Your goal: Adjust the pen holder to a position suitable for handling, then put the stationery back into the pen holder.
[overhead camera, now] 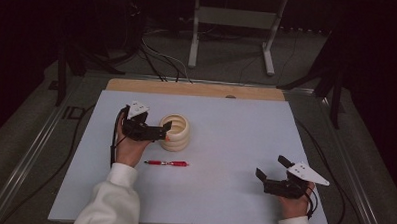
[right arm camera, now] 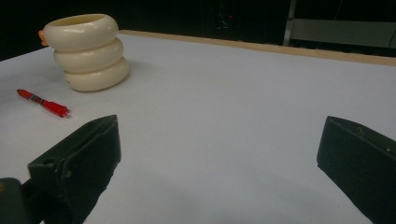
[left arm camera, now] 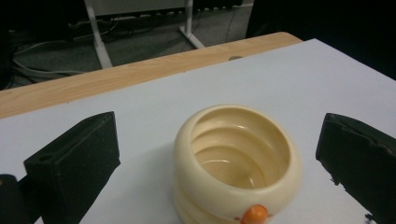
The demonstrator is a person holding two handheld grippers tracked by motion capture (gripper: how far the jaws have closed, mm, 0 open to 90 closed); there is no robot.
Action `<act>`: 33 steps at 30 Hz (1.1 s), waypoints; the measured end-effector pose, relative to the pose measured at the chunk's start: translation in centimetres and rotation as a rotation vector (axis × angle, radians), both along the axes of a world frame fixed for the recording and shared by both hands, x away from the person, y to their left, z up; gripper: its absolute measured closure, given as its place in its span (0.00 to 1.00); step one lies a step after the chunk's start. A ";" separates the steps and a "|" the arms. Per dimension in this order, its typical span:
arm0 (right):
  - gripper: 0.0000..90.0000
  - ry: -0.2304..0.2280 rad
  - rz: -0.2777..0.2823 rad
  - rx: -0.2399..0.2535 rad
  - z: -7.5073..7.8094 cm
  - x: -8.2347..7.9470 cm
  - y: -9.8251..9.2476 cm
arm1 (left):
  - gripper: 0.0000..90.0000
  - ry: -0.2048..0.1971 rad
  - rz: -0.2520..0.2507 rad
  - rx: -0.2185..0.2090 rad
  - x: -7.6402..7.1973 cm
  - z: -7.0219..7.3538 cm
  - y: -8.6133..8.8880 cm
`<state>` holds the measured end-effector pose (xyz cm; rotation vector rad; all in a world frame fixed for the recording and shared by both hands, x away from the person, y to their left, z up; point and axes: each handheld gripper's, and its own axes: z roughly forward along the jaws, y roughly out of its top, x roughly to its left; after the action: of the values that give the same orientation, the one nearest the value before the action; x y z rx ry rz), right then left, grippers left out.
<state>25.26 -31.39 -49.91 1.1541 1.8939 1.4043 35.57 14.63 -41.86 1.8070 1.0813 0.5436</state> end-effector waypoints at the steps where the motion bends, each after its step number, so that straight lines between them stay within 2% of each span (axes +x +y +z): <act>1: 0.00 0.000 0.000 0.000 0.0 0.0 0.0 | 0.00 -0.004 -0.003 -0.001 -0.2 0.1 0.0; 13: 0.00 0.003 -0.010 0.003 0.0 -0.2 -0.2 | 0.00 -0.034 -0.055 0.008 -2.5 0.4 -0.8; 33: 0.00 -0.002 -0.012 0.000 0.0 -0.3 -0.3 | 0.00 -0.042 -0.138 -0.013 -3.8 -0.3 -3.5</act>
<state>24.93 -31.72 -49.90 1.1617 1.8831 1.3981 31.78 11.18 -42.16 1.8351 0.9223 0.4886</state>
